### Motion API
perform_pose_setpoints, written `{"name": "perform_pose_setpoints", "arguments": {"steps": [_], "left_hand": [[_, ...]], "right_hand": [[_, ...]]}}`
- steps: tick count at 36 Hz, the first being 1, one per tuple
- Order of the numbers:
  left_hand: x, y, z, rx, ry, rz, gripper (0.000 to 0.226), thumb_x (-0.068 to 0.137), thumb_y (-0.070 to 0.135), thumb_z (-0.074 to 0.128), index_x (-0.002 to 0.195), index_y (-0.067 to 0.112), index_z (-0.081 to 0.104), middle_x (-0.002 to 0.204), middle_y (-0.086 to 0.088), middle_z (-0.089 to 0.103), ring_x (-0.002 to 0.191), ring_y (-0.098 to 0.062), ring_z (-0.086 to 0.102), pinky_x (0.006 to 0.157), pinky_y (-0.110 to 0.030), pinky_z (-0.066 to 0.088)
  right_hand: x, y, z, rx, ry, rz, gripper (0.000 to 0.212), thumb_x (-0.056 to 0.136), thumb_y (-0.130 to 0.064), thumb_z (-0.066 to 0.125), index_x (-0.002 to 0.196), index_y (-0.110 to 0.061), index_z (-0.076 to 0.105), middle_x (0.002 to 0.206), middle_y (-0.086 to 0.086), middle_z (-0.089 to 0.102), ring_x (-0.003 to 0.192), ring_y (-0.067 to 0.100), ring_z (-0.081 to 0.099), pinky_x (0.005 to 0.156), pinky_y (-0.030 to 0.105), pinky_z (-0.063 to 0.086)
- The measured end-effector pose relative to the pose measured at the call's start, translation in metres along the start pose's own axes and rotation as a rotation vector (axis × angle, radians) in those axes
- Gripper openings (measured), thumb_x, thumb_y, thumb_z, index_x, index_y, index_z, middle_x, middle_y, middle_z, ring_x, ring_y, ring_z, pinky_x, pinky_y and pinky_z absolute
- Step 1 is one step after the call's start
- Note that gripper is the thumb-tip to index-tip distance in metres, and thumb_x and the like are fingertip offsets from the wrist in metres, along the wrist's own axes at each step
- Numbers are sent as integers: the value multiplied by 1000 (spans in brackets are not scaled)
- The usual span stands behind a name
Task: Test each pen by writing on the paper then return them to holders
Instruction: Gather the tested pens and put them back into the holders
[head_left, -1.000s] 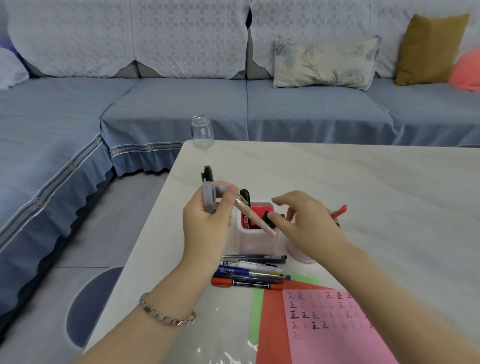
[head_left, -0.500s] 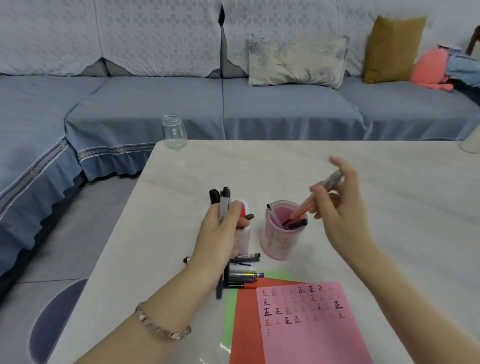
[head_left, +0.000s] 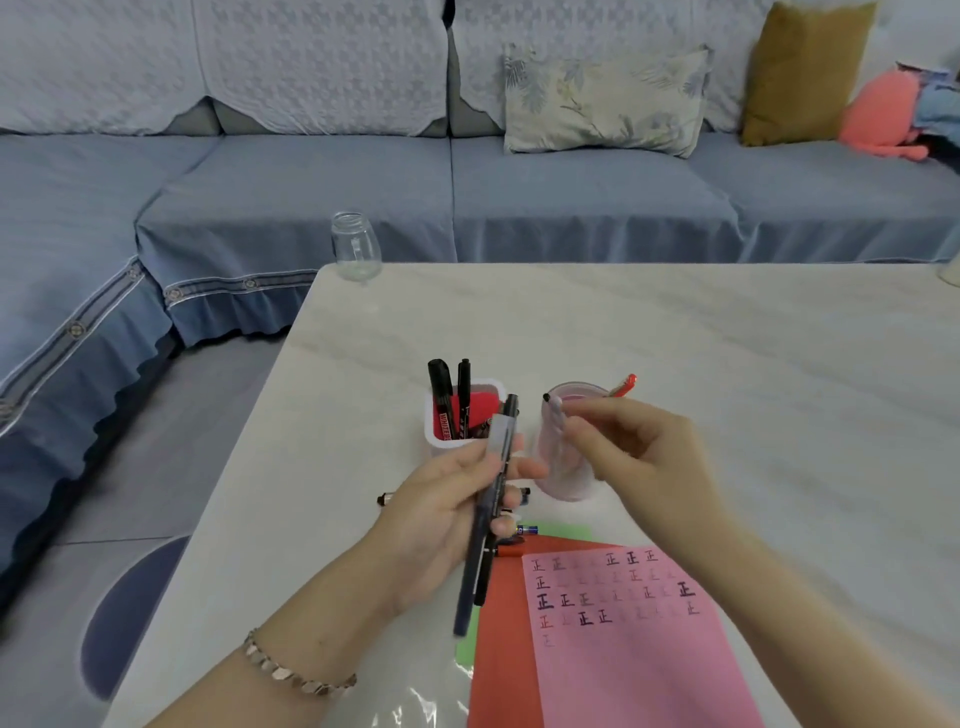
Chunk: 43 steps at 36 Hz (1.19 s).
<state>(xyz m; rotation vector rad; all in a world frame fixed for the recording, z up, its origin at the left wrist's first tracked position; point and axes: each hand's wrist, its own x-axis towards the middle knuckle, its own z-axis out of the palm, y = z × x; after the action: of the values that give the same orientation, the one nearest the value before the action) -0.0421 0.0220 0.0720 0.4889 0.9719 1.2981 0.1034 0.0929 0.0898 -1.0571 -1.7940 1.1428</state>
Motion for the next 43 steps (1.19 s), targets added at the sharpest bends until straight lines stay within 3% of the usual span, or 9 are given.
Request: {"name": "perform_pose_setpoints", "arguments": {"steps": [3,7,17,23,26,30,34,37,43], "left_hand": [[-5,-2,1,-32,-125,-21,28,88,15,53,110,-2,59,89,-11,69,58,-10,49,48,-18,40],[-10,-2,1,18,-178,-37,34,91,22,51,112,-3,57,95,-16,69,55,-8,49,46,-17,39],[-15,-7,2,90,-209,-68,37,84,27,43,104,0,59,92,-18,70,55,-12,54,44,-20,42],[-15,-10,7,150,-163,-61,40,83,32,45,103,0,59,80,-10,65,52,-8,46,44,-17,38],[-11,-17,8,397,-35,27,42,88,38,46,101,1,62,77,-7,53,57,-9,41,52,-19,36],[-9,-28,15,748,15,214,25,95,31,46,79,38,65,57,15,52,54,0,43,58,-16,37],[-6,-34,15,803,20,350,38,96,23,48,122,51,52,105,17,64,97,7,57,89,-18,44],[-10,-34,18,931,78,460,47,98,29,42,128,63,27,110,20,49,98,14,48,82,-1,35],[10,6,17,498,340,817,21,99,9,41,99,28,49,89,11,63,84,4,60,73,-9,43]], "right_hand": [[-6,-9,7,196,-91,157,19,85,-12,62,102,-18,66,61,-12,60,52,-4,56,50,6,38],[-8,-14,8,187,-139,209,12,86,-17,61,94,-21,69,60,-9,58,44,-4,49,47,9,36],[-10,-11,3,212,-211,314,20,87,-10,54,84,-17,72,68,3,57,55,8,46,69,36,42],[-11,-7,0,242,-170,288,23,85,-3,57,99,-19,66,56,-10,54,52,6,45,49,16,37],[-13,-5,4,199,-101,276,20,83,-12,63,101,-22,64,65,-9,59,47,1,50,48,15,40],[-17,-5,11,94,-78,269,26,76,-25,71,101,-27,62,74,-6,62,47,-1,54,52,13,44],[-14,1,10,-7,-76,238,35,76,-11,71,106,-24,59,68,1,61,48,4,58,53,15,48],[-9,1,4,5,-76,189,34,75,-6,71,104,-20,60,61,1,64,48,7,60,55,18,50],[6,-4,-29,-145,304,-289,23,81,-7,67,89,-28,62,67,-14,63,66,-2,57,65,9,43]]}}
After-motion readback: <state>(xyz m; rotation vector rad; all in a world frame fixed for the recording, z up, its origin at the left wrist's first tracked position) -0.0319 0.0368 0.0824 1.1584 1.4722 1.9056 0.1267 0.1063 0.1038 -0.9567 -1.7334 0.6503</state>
